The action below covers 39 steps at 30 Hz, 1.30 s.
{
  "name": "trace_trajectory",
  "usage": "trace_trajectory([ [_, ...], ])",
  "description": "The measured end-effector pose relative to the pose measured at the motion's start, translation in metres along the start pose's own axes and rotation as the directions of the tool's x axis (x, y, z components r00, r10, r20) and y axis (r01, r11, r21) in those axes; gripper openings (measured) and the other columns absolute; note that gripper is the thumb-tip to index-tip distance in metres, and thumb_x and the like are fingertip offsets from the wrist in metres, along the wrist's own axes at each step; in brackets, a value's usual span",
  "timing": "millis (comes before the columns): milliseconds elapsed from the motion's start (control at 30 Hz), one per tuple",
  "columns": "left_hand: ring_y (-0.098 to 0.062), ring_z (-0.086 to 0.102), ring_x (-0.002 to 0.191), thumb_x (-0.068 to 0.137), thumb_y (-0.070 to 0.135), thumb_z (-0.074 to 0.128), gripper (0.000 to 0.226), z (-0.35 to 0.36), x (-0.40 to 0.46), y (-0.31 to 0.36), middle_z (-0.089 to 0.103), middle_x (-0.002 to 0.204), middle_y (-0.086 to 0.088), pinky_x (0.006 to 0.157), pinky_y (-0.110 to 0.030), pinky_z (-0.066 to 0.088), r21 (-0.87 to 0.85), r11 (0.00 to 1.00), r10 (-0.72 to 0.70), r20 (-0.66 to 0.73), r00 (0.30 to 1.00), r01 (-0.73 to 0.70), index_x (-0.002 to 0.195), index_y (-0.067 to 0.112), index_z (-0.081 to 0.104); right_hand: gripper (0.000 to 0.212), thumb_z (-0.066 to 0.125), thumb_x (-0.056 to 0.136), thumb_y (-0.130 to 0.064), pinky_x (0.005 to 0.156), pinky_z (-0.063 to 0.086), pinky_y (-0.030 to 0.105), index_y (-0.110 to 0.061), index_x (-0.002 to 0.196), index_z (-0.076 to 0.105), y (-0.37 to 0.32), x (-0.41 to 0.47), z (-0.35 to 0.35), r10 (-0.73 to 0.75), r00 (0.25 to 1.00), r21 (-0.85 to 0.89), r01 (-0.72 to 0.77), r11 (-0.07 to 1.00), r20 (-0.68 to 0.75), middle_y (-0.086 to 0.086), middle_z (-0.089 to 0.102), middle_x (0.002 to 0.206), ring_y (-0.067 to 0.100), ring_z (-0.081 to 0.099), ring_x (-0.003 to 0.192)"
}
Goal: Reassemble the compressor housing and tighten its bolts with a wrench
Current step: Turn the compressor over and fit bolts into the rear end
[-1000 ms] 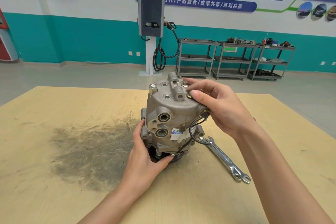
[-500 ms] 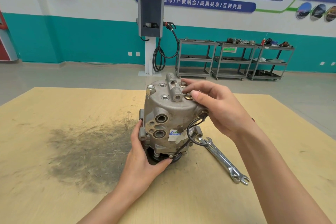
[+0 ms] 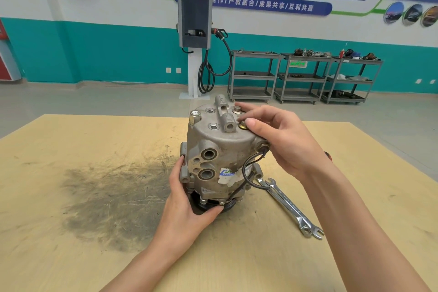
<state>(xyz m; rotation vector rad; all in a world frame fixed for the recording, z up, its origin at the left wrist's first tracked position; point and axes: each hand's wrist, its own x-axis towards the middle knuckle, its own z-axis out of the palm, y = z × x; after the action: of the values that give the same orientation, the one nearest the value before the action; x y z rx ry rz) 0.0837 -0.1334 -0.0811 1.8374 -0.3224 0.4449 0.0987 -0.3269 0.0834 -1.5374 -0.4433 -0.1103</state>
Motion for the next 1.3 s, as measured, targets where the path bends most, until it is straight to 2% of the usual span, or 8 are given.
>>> trace_trajectory([
  [167,0.02,0.046,0.119,0.06,0.034,0.086,0.116,0.0005,0.0,0.0022,0.042,0.127,0.052,0.09,0.004,0.033,0.0,1.0,-0.014,-0.003,1.0,0.014,0.131,0.072,0.003,0.016,0.069,0.083,-0.002,0.078,0.053,0.029,-0.01,0.074,0.058,0.0031,0.0013,0.0042,-0.007,0.995,-0.03,0.004,1.0,-0.096,0.002,0.065,0.124,0.018,0.063,0.112],
  [267,0.022,0.046,0.118,0.063,0.024,0.091,0.122,0.0003,0.0004,-0.0004,0.041,0.126,0.054,0.089,0.005,0.033,0.014,1.0,0.004,-0.005,1.0,-0.004,0.13,0.073,0.002,0.012,0.065,0.087,-0.002,0.071,0.051,0.021,-0.012,0.08,0.064,0.0011,0.0011,0.0016,0.005,0.999,-0.021,-0.006,1.0,-0.043,0.002,0.064,0.126,0.017,0.062,0.113],
  [433,0.019,0.047,0.12,0.062,0.031,0.089,0.118,-0.0001,0.0008,0.0008,0.043,0.128,0.05,0.091,0.003,0.034,0.004,1.0,-0.009,0.003,1.0,0.009,0.133,0.071,0.003,0.02,0.058,0.09,0.003,0.083,0.05,0.022,-0.011,0.087,0.072,-0.0004,-0.0001,-0.001,-0.003,1.0,-0.02,0.003,1.0,0.017,0.003,0.061,0.13,0.015,0.059,0.118],
  [633,0.019,0.047,0.12,0.065,0.021,0.091,0.121,0.0002,0.0009,-0.0026,0.042,0.127,0.051,0.093,0.003,0.034,0.017,1.0,-0.004,0.003,1.0,0.004,0.138,0.064,0.005,0.016,0.07,0.084,-0.005,0.077,0.052,0.029,-0.014,0.072,0.062,0.0041,0.0011,0.0064,-0.018,0.995,-0.062,0.011,0.998,-0.103,-0.002,0.065,0.123,0.016,0.062,0.113],
  [800,0.02,0.046,0.12,0.065,0.019,0.091,0.122,0.0003,0.0009,-0.003,0.041,0.126,0.053,0.091,0.003,0.033,0.028,1.0,-0.002,-0.005,1.0,0.002,0.134,0.069,0.004,0.015,0.059,0.09,-0.001,0.078,0.05,0.021,-0.01,0.088,0.071,-0.0015,0.0,0.0011,0.0,1.0,-0.018,0.0,1.0,-0.013,0.003,0.063,0.127,0.016,0.061,0.115],
  [867,0.02,0.046,0.12,0.065,0.019,0.091,0.122,0.0003,0.0008,-0.0024,0.041,0.126,0.053,0.091,0.003,0.033,0.028,1.0,0.003,-0.011,1.0,-0.003,0.131,0.072,0.003,0.018,0.058,0.09,0.002,0.084,0.05,0.023,-0.008,0.088,0.072,-0.002,-0.0004,0.0005,0.001,1.0,-0.017,-0.001,1.0,-0.005,0.005,0.062,0.128,0.015,0.06,0.117],
  [1133,0.021,0.044,0.12,0.066,0.02,0.091,0.121,0.0007,0.0003,-0.0015,0.039,0.126,0.055,0.092,0.004,0.032,0.031,1.0,-0.002,-0.011,1.0,0.002,0.133,0.069,0.004,0.015,0.068,0.085,-0.006,0.078,0.051,0.031,-0.013,0.074,0.062,0.0046,0.0014,0.0062,-0.016,0.996,-0.058,0.01,0.998,-0.091,-0.002,0.064,0.124,0.018,0.062,0.114],
  [1300,0.018,0.046,0.121,0.066,0.022,0.09,0.12,0.0001,0.0005,-0.0006,0.041,0.128,0.051,0.096,0.0,0.034,0.024,1.0,-0.005,-0.009,1.0,0.005,0.13,0.074,0.002,0.016,0.061,0.09,-0.002,0.081,0.049,0.024,-0.013,0.086,0.071,0.0008,-0.0001,0.0008,-0.015,1.0,-0.072,0.014,0.997,-0.007,0.0,0.061,0.129,0.014,0.06,0.117],
])
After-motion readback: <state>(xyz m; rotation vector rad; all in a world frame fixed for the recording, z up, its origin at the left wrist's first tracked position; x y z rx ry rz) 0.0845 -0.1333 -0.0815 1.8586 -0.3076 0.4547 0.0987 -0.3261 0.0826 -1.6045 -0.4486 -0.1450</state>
